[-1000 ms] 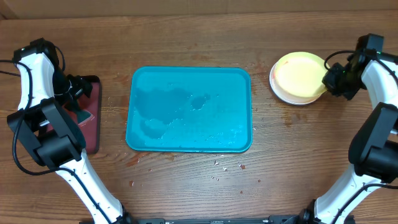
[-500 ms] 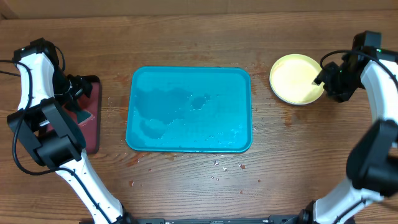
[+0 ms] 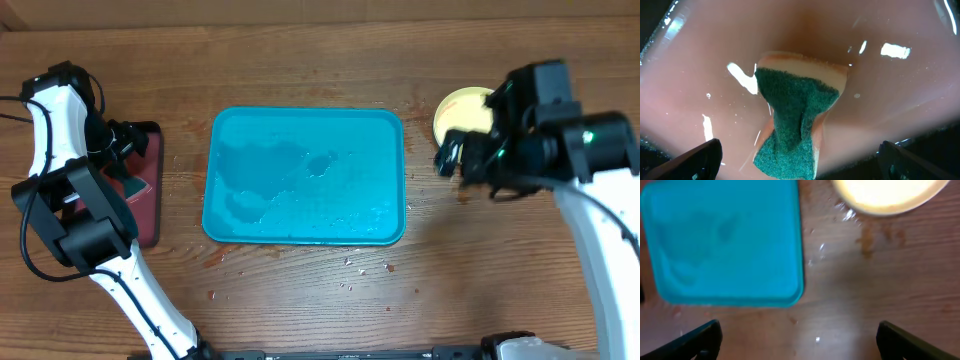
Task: Clean dirty plates on tray and stack at the side
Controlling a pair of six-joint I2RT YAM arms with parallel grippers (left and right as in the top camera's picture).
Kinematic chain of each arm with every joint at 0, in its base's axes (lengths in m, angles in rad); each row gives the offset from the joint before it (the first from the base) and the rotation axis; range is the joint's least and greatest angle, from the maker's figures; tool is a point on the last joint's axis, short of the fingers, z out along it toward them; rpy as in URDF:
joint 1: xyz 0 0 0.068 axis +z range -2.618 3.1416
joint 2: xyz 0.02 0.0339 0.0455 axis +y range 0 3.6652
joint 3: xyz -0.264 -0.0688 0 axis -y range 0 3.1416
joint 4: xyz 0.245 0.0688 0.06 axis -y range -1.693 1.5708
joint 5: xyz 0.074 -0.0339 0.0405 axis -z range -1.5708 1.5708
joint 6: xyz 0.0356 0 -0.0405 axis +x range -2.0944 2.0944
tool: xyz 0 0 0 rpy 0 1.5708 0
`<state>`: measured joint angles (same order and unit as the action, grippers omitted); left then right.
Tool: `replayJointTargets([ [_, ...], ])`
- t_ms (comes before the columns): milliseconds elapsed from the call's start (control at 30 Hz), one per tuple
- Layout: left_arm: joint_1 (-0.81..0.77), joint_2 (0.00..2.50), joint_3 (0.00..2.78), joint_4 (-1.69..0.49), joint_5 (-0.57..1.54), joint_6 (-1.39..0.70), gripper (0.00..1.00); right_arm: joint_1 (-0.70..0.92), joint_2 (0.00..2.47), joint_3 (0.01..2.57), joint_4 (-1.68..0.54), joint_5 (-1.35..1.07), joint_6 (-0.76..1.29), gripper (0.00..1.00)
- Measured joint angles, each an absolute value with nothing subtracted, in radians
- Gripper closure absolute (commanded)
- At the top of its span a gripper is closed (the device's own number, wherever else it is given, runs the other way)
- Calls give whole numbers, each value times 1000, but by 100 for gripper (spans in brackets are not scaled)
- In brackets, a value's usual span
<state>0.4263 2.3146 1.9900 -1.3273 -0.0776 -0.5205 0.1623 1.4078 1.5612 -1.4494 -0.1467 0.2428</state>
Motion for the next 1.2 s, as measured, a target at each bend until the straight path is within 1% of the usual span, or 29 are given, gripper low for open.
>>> replayJointTargets([
  [100,426,2315,1990,-1327,-78,-521,0,235,1361,1561,-1531,-163,242,0],
  [200,426,2315,1990,-1327,-78,-521,0,270,1343,1561,-1602,-178,240,0],
  [633,426,2315,1990,-1327,-78,-521,0,282,1346,1561,-1660,-180,239,0],
  [1000,426,2315,1990,-1327,-78,-521,0,282,1344,1561,-1578,-183,238,0],
  [1133,426,2315,1990,-1327,-78,-521,0,282,1302,1534,-1495,-175,218,0],
  [1200,426,2315,1990,-1327,-78,-521,0,281,1233,1472,-1427,-176,208,0],
])
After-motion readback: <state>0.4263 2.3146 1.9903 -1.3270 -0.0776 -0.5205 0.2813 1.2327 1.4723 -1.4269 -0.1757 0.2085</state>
